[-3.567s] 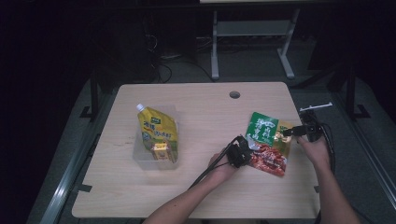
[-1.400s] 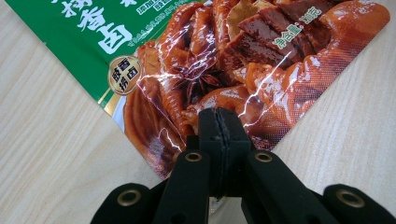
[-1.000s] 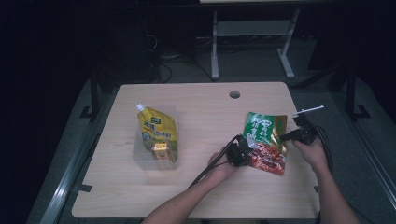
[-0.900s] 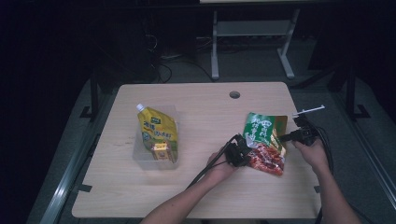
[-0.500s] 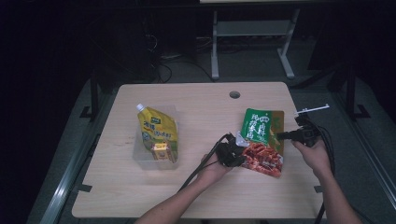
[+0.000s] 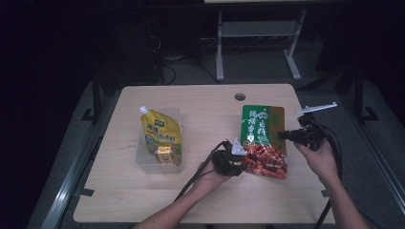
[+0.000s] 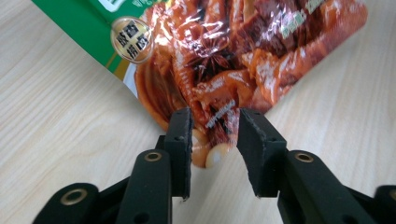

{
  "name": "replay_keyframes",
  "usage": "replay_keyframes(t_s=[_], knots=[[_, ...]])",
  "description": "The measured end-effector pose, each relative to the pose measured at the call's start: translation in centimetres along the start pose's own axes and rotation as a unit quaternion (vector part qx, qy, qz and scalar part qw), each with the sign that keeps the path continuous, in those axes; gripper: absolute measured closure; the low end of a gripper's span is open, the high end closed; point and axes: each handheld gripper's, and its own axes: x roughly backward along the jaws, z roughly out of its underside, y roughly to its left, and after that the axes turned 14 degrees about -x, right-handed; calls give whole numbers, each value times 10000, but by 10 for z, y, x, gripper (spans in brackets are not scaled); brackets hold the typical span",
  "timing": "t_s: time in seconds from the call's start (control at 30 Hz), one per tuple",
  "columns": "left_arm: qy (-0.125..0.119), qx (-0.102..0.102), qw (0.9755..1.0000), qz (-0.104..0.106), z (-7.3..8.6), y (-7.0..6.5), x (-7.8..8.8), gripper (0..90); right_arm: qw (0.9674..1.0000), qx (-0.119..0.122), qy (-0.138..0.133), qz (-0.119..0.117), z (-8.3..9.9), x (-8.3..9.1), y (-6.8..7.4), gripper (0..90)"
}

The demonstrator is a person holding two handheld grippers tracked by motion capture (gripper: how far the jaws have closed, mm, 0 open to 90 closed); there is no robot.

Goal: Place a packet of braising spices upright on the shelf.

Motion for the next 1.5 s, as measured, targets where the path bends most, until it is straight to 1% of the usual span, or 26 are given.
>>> replay_keyframes(t_s=[0.1, 0.13, 0.17, 0.23, 0.27, 0.37, 0.5, 0.53, 0.57, 0.63, 0.67, 0.7, 0.87, 0.9, 0.97, 1.07, 1.17, 1.2, 1.23, 1.27, 1.3, 1.33, 1.4, 1.43, 1.47, 1.5], knots=[[-53, 4, 10000, -57, 5, 0, 5, 621, 9999, 78, -43, -77, -3, 4, 11, 900], [-67, 81, 9999, -33, 6, -1, 7, 618, 9998, 134, -63, -90, -3, 6, 16, 900], [-40, 56, 10000, -36, 8, 0, 9, 616, 9998, 175, -67, -101, -4, 7, 19, 900], [-73, 106, 9999, -30, 10, -2, 10, 611, 9996, 234, -101, -118, -5, 8, 26, 900], [-59, 54, 10000, -33, 12, -2, 12, 607, 9994, 276, -125, -139, -6, 9, 29, 900], [-28, 18, 10000, -13, 16, -4, 14, 586, 9990, 370, -178, -171, -8, 11, 38, 900], [-103, 43, 9999, -22, 22, -7, 17, 572, 9982, 525, -249, -177, -11, 13, 51, 900], [-163, 71, 9998, -22, 23, -9, 18, 567, 9979, 549, -300, -190, -13, 13, 54, 900], [-143, 18, 9999, -25, 24, -9, 20, 554, 9976, 576, -325, -192, -14, 14, 56, 900], [-214, -26, 9997, -64, 25, -11, 23, 531, 9970, 652, -380, -165, -16, 15, 61, 900], [-236, -41, 9997, -53, 26, -11, 25, 525, 9967, 674, -418, -161, -17, 15, 64, 900], [-272, -4, 9996, -30, 27, -11, 26, 518, 9964, 690, -451, -183, -18, 15, 65, 900], [-258, -36, 9997, 2, 31, -15, 31, 491, 9953, 796, -536, -156, -22, 15, 73, 900], [-264, 6, 9996, 37, 32, -16, 32, 490, 9952, 807, -542, -152, -23, 15, 74, 900], [-268, -12, 9996, 71, 33, -18, 34, 479, 9944, 873, -577, -177, -24, 14, 77, 900], [-339, 13, 9994, 115, 36, -21, 37, 470, 9937, 940, -576, -209, -27, 13, 81, 900], [-393, -28, 9992, 112, 39, -23, 40, 457, 9926, 1022, -618, -213, -30, 10, 86, 900], [-434, 18, 9990, 110, 40, -24, 40, 454, 9927, 1010, -620, -232, -31, 9, 88, 900], [-400, -42, 9991, 125, 41, -24, 42, 450, 9922, 1057, -615, -250, -32, 8, 90, 900], [-435, -2, 9990, 144, 41, -25, 43, 447, 9920, 1069, -611, -273, -33, 7, 92, 900], [-461, -22, 9988, 147, 42, -25, 44, 444, 9917, 1094, -605, -303, -35, 6, 94, 900], [-462, -70, 9988, 130, 42, -25, 45, 442, 9914, 1106, -599, -354, -36, 5, 97, 900], [-518, -40, 9985, 162, 43, -26, 48, 438, 9904, 1161, -610, -433, -40, 3, 102, 900], [-524, -87, 9985, 152, 44, -27, 49, 435, 9901, 1167, -622, -474, -42, 2, 105, 900], [-577, -49, 9982, 150, 44, -28, 50, 433, 9894, 1179, -642, -557, -44, 1, 107, 900], [-557, -105, 9983, 159, 45, -28, 51, 431, 9887, 1196, -669, -612, -46, -1, 110, 900]])
